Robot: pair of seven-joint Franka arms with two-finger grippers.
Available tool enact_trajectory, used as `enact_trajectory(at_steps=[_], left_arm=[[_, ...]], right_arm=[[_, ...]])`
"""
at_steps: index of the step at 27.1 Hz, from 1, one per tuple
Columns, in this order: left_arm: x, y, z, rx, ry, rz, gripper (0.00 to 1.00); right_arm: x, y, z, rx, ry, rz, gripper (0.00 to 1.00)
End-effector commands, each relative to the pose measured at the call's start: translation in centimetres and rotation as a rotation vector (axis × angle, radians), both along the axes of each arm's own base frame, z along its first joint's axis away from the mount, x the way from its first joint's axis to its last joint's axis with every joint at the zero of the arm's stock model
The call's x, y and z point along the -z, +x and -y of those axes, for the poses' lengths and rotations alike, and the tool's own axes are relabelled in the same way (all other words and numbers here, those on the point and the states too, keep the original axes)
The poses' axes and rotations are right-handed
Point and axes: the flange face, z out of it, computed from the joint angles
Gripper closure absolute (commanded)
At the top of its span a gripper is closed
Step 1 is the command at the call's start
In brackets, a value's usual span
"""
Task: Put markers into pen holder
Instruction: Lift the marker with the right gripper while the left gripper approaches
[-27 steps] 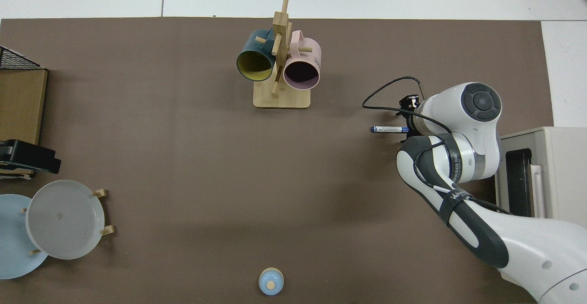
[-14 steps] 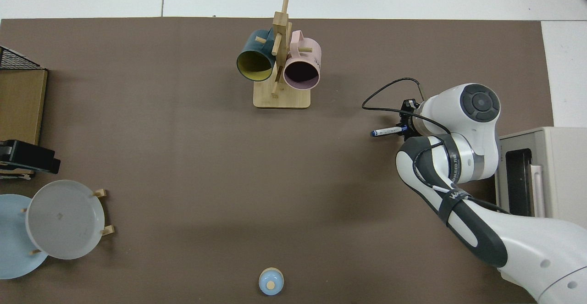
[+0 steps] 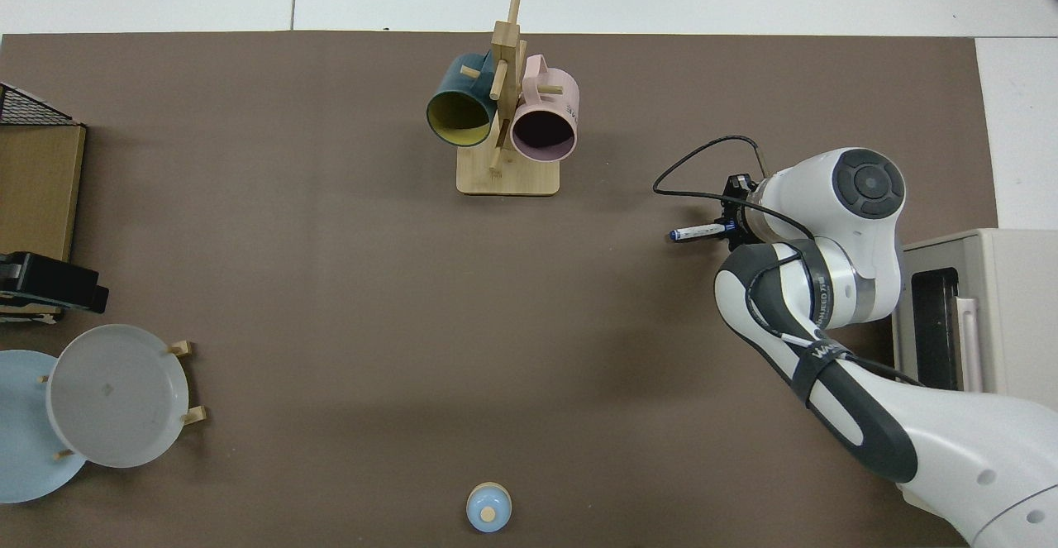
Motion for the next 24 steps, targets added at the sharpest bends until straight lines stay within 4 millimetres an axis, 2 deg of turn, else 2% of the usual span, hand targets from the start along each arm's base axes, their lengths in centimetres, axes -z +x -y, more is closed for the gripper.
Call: enact_trajectory(at_steps=[1,8,15,19,21,24], left_arm=[[0.0,-0.7,-0.2,-0.005,0.009,-0.006,0.0],[-0.1,-0.6,0.0,0.006,0.008,0.002,0.0],[0.0,-0.7,0.1,0.005,0.004,-0.001,0.0],[0.0,-0.7,0.0,0.006,0.002,-0.005,0.0],[0.0,-0.7,0.0,0.006,0.002,-0.005,0.0],[0.0,-0.7,0.1,0.007,0.001,-0.005,0.0]], right_arm=[[-4.5,-0.5,0.5,-0.04,-0.007,0.011,1.0],[-13.9,-1.4,0.6,-0.048,-0.022,-0.056,1.0],[-22.3,-4.9,0.0,-0.062,-0.029,-0.063,1.0],[-25.6,-7.1,0.0,-0.064,-0.032,-0.067,1.0],[-27.1,-8.3,-0.7,-0.071,-0.012,-0.073,1.0],[-28.1,-9.4,-1.6,-0.075,0.028,-0.089,1.0]])
